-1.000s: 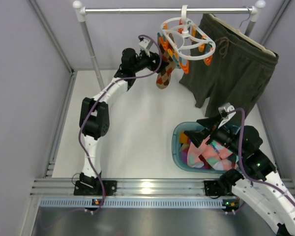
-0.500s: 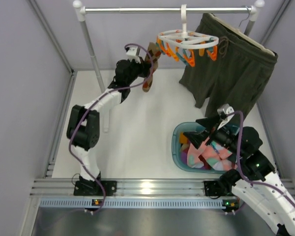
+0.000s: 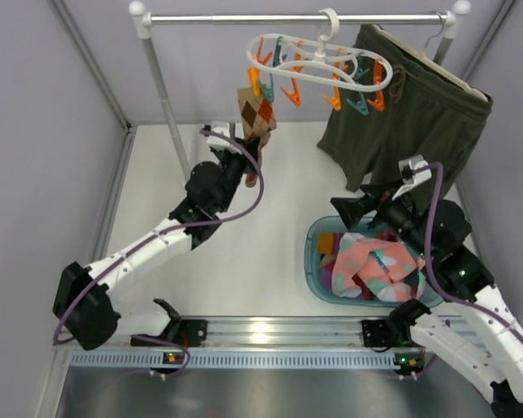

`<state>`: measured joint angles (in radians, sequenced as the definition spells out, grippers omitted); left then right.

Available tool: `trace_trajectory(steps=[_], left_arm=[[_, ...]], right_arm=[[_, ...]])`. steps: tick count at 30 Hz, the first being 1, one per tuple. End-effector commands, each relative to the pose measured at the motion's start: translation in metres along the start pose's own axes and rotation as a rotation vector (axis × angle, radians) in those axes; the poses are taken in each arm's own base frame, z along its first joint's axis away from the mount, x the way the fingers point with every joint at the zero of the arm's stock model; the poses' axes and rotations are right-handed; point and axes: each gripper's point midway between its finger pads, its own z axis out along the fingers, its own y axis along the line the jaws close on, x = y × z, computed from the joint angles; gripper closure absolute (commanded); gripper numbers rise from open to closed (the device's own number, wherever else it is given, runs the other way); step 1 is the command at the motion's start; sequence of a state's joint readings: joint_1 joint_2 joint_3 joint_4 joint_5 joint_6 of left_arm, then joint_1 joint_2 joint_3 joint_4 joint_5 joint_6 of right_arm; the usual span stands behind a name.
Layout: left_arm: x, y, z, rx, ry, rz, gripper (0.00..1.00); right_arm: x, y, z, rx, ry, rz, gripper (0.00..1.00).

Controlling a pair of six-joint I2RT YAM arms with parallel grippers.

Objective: Remove the socks clipped to the hanger

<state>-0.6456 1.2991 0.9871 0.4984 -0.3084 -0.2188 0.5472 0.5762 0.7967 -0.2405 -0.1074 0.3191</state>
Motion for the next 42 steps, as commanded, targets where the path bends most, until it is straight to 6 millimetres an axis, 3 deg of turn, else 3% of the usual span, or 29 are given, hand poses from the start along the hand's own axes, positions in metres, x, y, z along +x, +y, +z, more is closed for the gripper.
trace_trajectory(steps=[1, 2, 4, 5, 6, 7, 8, 9, 11, 12, 13, 14, 16, 17, 19, 20, 21, 22, 24, 25, 26, 28, 29, 30, 32, 35, 38, 42], left_arm=[[-0.027, -0.023, -0.026, -0.008, -0.086, 0.012, 1.0], [-0.024, -0.043, -0.034, 0.04, -0.076, 0.008, 1.0], [-0.021, -0.064, -0.042, 0.069, -0.065, 0.025, 1.0], [-0.018, -0.069, -0.042, 0.067, -0.06, 0.038, 1.0], [-0.022, -0.076, -0.042, 0.074, -0.067, 0.061, 1.0], [-0.02, -0.079, -0.042, 0.059, -0.064, 0.073, 1.0], [-0.009, -0.095, -0.043, 0.082, -0.041, 0.092, 1.0], [-0.014, -0.102, -0.043, 0.084, -0.049, 0.122, 1.0], [0.003, -0.122, -0.044, 0.085, -0.02, 0.166, 1.0], [-0.001, -0.131, -0.042, 0.081, -0.027, 0.196, 1.0], [0.002, -0.136, -0.041, 0.076, -0.022, 0.219, 1.0], [0.022, -0.146, -0.04, 0.059, 0.01, 0.26, 1.0], [0.017, -0.156, -0.035, 0.037, -0.002, 0.306, 1.0], [0.022, -0.159, -0.034, 0.01, 0.008, 0.328, 1.0], [0.028, -0.169, -0.026, -0.012, 0.013, 0.381, 1.0], [0.028, -0.169, -0.023, -0.028, 0.013, 0.413, 1.0], [0.02, -0.171, -0.019, -0.058, 0.002, 0.412, 1.0], [0.034, -0.174, -0.013, -0.065, 0.017, 0.447, 1.0], [0.031, -0.18, -0.005, -0.071, 0.006, 0.495, 1.0], [0.043, -0.184, 0.0, -0.073, 0.019, 0.529, 1.0], [0.048, -0.187, 0.004, -0.077, 0.022, 0.55, 1.0], [0.044, -0.194, 0.011, -0.08, 0.011, 0.588, 1.0], [0.056, -0.197, 0.015, -0.072, 0.024, 0.636, 1.0], [0.052, -0.201, 0.018, -0.073, 0.014, 0.635, 1.0], [0.061, -0.205, 0.021, -0.068, 0.02, 0.662, 1.0], [0.061, -0.211, 0.025, -0.058, 0.012, 0.676, 1.0], [0.06, -0.214, 0.027, -0.05, 0.006, 0.676, 1.0], [0.06, -0.217, 0.029, -0.038, 0.001, 0.679, 1.0]], right_arm=[[-0.042, 0.005, 0.009, 0.042, -0.047, 0.019, 0.01], [-0.061, 0.011, 0.009, 0.034, -0.075, 0.02, 0.01], [-0.065, 0.012, 0.018, 0.044, -0.041, 0.03, 0.01], [-0.088, 0.02, 0.016, 0.033, -0.071, 0.036, 0.03], [-0.087, 0.021, 0.026, 0.032, -0.038, 0.038, 0.04], [-0.084, 0.019, 0.027, 0.052, 0.006, 0.038, 0.1], [-0.107, 0.025, 0.025, 0.051, -0.03, 0.037, 0.12], [-0.107, 0.024, 0.031, 0.063, -0.008, 0.04, 0.16], [-0.127, 0.029, 0.026, 0.069, -0.014, 0.033, 0.25], [-0.128, 0.025, 0.032, 0.09, 0.005, 0.017, 0.28], [-0.132, 0.026, 0.032, 0.098, 0.013, 0.008, 0.32], [-0.146, 0.03, 0.026, 0.098, 0.008, -0.006, 0.32], [-0.148, 0.022, 0.036, 0.139, 0.048, -0.052, 0.35], [-0.163, 0.027, 0.03, 0.135, 0.039, -0.071, 0.35], [-0.16, 0.024, 0.045, 0.14, 0.101, -0.119, 0.37], [-0.175, 0.032, 0.043, 0.12, 0.076, -0.142, 0.37], [-0.169, 0.028, 0.052, 0.133, 0.112, -0.177, 0.38], [-0.171, 0.031, 0.055, 0.123, 0.114, -0.194, 0.4], [-0.178, 0.042, 0.061, 0.087, 0.111, -0.238, 0.42], [-0.178, 0.044, 0.063, 0.084, 0.115, -0.249, 0.44], [-0.186, 0.055, 0.063, 0.059, 0.094, -0.262, 0.45], [-0.179, 0.052, 0.076, 0.101, 0.129, -0.315, 0.45], [-0.183, 0.064, 0.076, 0.091, 0.116, -0.331, 0.45], [-0.176, 0.055, 0.089, 0.154, 0.149, -0.392, 0.45], [-0.17, 0.061, 0.095, 0.179, 0.16, -0.415, 0.45], [-0.158, 0.053, 0.108, 0.285, 0.168, -0.455, 0.45], [-0.154, 0.035, 0.108, 0.436, 0.169, -0.485, 0.45], [-0.151, 0.032, 0.103, 0.52, 0.15, -0.514, 0.44]])
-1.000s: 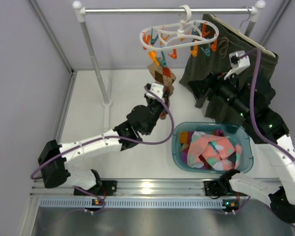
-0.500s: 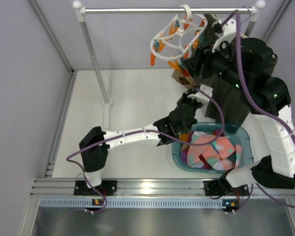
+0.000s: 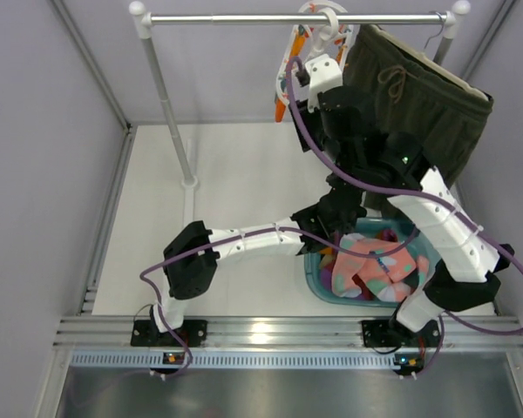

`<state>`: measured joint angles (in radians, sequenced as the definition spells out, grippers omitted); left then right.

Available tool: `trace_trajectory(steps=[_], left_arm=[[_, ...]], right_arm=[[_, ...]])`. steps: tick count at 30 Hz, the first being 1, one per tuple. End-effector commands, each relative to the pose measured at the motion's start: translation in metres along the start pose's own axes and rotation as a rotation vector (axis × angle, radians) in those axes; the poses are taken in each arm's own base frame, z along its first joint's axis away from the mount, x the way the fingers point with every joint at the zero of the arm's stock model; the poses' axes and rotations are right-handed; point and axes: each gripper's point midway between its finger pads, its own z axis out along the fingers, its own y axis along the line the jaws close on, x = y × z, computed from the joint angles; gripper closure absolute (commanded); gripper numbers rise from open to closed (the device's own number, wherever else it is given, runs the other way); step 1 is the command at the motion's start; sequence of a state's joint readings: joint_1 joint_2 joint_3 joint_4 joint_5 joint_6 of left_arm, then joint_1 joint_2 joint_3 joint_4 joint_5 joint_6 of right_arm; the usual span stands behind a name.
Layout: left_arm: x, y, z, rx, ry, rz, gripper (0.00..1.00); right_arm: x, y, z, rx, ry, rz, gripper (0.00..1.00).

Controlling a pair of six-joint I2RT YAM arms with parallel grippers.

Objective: Remove the socks clipped to the hanger

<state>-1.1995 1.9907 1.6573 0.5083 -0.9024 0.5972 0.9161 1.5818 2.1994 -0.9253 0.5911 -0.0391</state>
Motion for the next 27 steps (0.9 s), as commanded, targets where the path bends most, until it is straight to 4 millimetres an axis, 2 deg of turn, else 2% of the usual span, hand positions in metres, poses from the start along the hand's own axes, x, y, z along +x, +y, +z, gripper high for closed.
trace_trajectory(steps=[1, 3, 5, 7, 9, 12, 21, 27], left_arm=[[-0.033, 0.013, 0.003, -0.025, -0.068, -0.061, 1.0], [-0.033, 0.011, 0.004, -0.022, -0.069, -0.056, 1.0], [-0.032, 0.009, 0.006, -0.02, -0.071, -0.051, 1.0], [-0.031, 0.008, 0.007, -0.021, -0.068, -0.05, 1.0], [-0.031, 0.008, 0.006, -0.018, -0.07, -0.056, 1.0], [-0.034, 0.01, 0.005, -0.016, -0.075, -0.072, 1.0], [-0.044, 0.018, -0.002, 0.002, -0.098, -0.119, 1.0], [-0.048, 0.021, -0.003, 0.001, -0.105, -0.124, 1.0]], right_arm=[[-0.002, -0.019, -0.014, 0.165, -0.023, -0.023, 0.44], [-0.004, -0.019, -0.02, 0.17, -0.044, -0.008, 0.44], [0.003, -0.015, -0.02, 0.16, -0.035, -0.009, 0.44], [0.007, -0.011, -0.016, 0.167, -0.044, -0.004, 0.44], [0.008, -0.017, -0.013, 0.209, -0.051, -0.02, 0.42], [0.001, -0.028, -0.011, 0.299, -0.058, -0.027, 0.38], [-0.016, -0.03, -0.001, 0.369, -0.114, -0.041, 0.41], [-0.002, -0.023, 0.008, 0.368, -0.079, -0.052, 0.4]])
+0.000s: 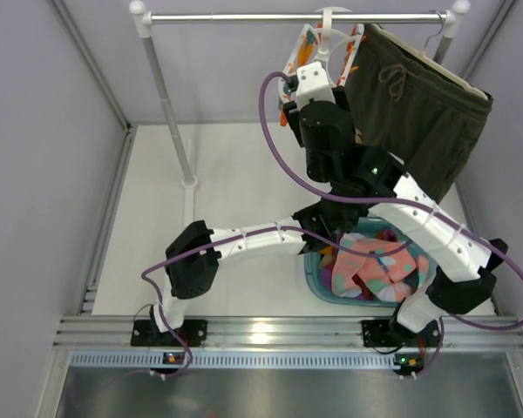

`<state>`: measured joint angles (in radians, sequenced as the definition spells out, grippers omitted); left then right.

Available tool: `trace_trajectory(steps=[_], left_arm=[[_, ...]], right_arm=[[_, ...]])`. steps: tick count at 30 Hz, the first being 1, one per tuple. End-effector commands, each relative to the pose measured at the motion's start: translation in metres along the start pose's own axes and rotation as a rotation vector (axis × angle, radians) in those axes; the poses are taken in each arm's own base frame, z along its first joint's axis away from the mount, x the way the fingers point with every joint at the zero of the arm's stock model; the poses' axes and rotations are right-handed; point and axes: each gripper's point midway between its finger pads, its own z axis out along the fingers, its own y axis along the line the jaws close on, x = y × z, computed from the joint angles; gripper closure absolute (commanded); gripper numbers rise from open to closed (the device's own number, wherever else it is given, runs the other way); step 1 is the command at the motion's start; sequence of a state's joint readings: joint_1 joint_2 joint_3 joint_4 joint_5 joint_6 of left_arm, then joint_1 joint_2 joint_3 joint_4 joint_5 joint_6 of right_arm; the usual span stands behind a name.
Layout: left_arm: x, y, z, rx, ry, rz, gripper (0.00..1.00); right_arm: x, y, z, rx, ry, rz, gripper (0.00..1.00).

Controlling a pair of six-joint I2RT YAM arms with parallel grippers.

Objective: Remove the socks clipped to the hanger

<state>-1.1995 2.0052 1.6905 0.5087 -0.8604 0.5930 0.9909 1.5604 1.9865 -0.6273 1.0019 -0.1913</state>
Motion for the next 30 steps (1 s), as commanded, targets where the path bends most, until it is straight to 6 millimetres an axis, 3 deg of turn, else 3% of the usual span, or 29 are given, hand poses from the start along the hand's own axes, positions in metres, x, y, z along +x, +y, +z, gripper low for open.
trace_trajectory(steps=[1, 4, 11, 14, 15, 18, 23, 24, 26, 27, 28, 29, 30], left_arm=[[-0.038, 0.027, -0.006, -0.028, -0.072, -0.106, 1.0], [-0.04, 0.028, -0.008, -0.023, -0.077, -0.12, 1.0], [-0.04, 0.031, -0.01, -0.018, -0.078, -0.13, 1.0], [-0.038, 0.032, -0.012, -0.015, -0.077, -0.134, 1.0], [-0.036, 0.031, -0.012, -0.011, -0.075, -0.132, 1.0], [-0.022, 0.029, -0.016, -0.006, -0.051, -0.139, 1.0], [0.005, 0.026, -0.035, 0.033, -0.012, -0.239, 1.0], [0.019, 0.022, -0.041, 0.05, 0.008, -0.234, 1.0], [0.014, 0.028, -0.052, 0.063, 0.001, -0.299, 1.0], [0.023, 0.024, -0.059, 0.085, 0.016, -0.307, 1.0], [0.016, 0.03, -0.064, 0.089, 0.006, -0.334, 1.0], [0.015, 0.032, -0.069, 0.103, 0.005, -0.35, 1.0], [0.01, 0.028, -0.076, 0.141, -0.002, -0.37, 1.0]], right_arm=[[-0.006, 0.0, -0.001, 0.03, -0.026, 0.041, 0.4], [-0.005, -0.004, 0.001, 0.068, -0.038, 0.041, 0.41], [-0.011, -0.015, 0.003, 0.145, -0.064, 0.044, 0.55], [-0.013, -0.016, 0.003, 0.149, -0.071, 0.056, 0.68], [-0.013, -0.017, 0.002, 0.149, -0.071, 0.057, 0.77], [-0.015, -0.015, 0.001, 0.114, -0.081, 0.08, 0.86], [-0.015, -0.009, -0.004, 0.048, -0.097, 0.134, 0.89], [-0.014, -0.009, -0.004, 0.041, -0.096, 0.139, 0.89], [-0.015, -0.007, -0.006, 0.016, -0.105, 0.159, 0.88], [-0.014, -0.006, -0.006, 0.008, -0.105, 0.162, 0.87], [-0.015, -0.006, -0.007, -0.004, -0.108, 0.177, 0.85], [-0.016, -0.002, -0.008, -0.035, -0.116, 0.181, 0.81], [-0.017, -0.001, -0.009, -0.052, -0.119, 0.188, 0.63]])
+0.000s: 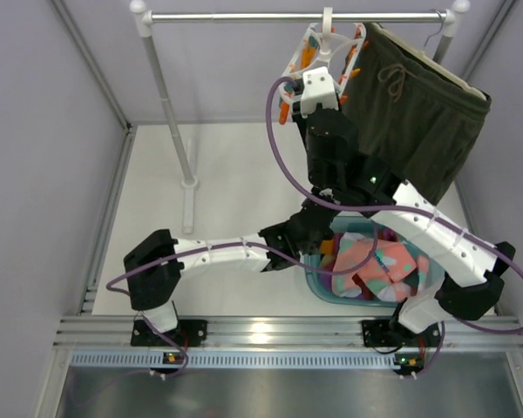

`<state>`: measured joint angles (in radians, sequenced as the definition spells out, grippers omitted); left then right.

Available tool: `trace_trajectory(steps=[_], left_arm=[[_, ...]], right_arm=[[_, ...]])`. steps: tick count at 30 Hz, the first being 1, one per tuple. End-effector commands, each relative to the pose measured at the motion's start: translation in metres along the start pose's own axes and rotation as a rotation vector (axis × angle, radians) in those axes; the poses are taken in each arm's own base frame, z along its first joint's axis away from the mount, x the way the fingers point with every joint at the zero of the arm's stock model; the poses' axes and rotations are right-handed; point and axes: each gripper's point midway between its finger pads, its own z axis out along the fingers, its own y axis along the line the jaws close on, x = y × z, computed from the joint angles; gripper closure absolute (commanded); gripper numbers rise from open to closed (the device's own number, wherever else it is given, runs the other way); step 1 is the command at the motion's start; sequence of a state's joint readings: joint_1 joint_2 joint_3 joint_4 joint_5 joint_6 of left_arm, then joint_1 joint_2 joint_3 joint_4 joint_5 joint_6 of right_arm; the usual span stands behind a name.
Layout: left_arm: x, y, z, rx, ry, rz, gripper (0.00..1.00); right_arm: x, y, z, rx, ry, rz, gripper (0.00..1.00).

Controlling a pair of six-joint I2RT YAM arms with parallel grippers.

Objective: Remove the socks clipped to the hanger

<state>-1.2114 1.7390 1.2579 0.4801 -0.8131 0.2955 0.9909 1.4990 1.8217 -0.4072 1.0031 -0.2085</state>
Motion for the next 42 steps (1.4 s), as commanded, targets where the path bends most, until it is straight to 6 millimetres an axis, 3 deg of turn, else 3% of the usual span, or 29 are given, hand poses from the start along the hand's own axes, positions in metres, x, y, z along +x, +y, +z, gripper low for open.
trace_trajectory(steps=[1, 2, 6, 10, 11, 13, 14, 15, 17, 21, 24, 25, 28, 29, 30, 36, 39, 42], left_arm=[[-0.056, 0.009, -0.032, 0.094, -0.101, -0.261, 1.0], [-0.06, 0.005, -0.039, 0.133, -0.107, -0.288, 1.0], [-0.067, -0.013, -0.069, 0.316, -0.098, -0.472, 1.0], [-0.059, -0.031, -0.094, 0.456, -0.071, -0.544, 1.0], [-0.053, -0.034, -0.095, 0.468, -0.06, -0.545, 1.0], [-0.048, -0.043, -0.097, 0.504, -0.048, -0.531, 1.0], [-0.047, -0.05, -0.098, 0.536, -0.045, -0.521, 1.0], [-0.044, -0.058, -0.095, 0.549, -0.036, -0.508, 1.0], [-0.04, -0.067, -0.092, 0.561, -0.024, -0.501, 1.0], [-0.023, -0.094, -0.079, 0.584, 0.025, -0.484, 1.0], [-0.004, -0.122, -0.074, 0.636, 0.078, -0.48, 1.0], [0.011, -0.135, -0.071, 0.65, 0.113, -0.473, 1.0], [0.038, -0.157, -0.072, 0.691, 0.18, -0.475, 1.0], [0.059, -0.17, -0.072, 0.709, 0.226, -0.46, 1.0], [0.067, -0.178, -0.073, 0.728, 0.251, -0.471, 1.0], [0.118, -0.23, -0.1, 0.92, 0.43, -0.513, 0.95], [0.132, -0.234, -0.101, 0.91, 0.474, -0.519, 0.89], [0.128, -0.226, -0.095, 0.852, 0.473, -0.517, 0.81]], right_arm=[[-0.019, 0.0, -0.013, -0.102, -0.055, 0.118, 0.56], [-0.02, 0.001, -0.014, -0.116, -0.058, 0.129, 0.45], [-0.016, 0.012, -0.025, -0.229, -0.043, 0.162, 0.33], [-0.008, 0.013, -0.053, -0.38, -0.023, 0.252, 0.14], [0.005, 0.016, -0.057, -0.403, -0.003, 0.247, 0.01], [0.005, 0.003, -0.075, -0.454, -0.019, 0.31, 0.01], [0.018, 0.005, -0.078, -0.467, -0.001, 0.304, 0.01], [0.015, -0.01, -0.09, -0.473, -0.018, 0.35, 0.01], [0.029, -0.013, -0.097, -0.487, -0.006, 0.359, 0.01], [0.044, -0.039, -0.115, -0.482, -0.002, 0.396, 0.01], [0.055, -0.059, -0.128, -0.476, -0.007, 0.414, 0.01], [0.055, -0.069, -0.134, -0.472, -0.024, 0.434, 0.01], [0.064, -0.078, -0.141, -0.47, -0.028, 0.448, 0.01], [0.07, -0.078, -0.142, -0.47, -0.017, 0.438, 0.0], [0.073, -0.079, -0.143, -0.469, -0.017, 0.438, 0.01], [0.094, -0.093, -0.142, -0.399, -0.014, 0.45, 0.01], [0.106, -0.092, -0.139, -0.374, 0.007, 0.442, 0.0], [0.119, -0.092, -0.133, -0.327, 0.031, 0.433, 0.01]])
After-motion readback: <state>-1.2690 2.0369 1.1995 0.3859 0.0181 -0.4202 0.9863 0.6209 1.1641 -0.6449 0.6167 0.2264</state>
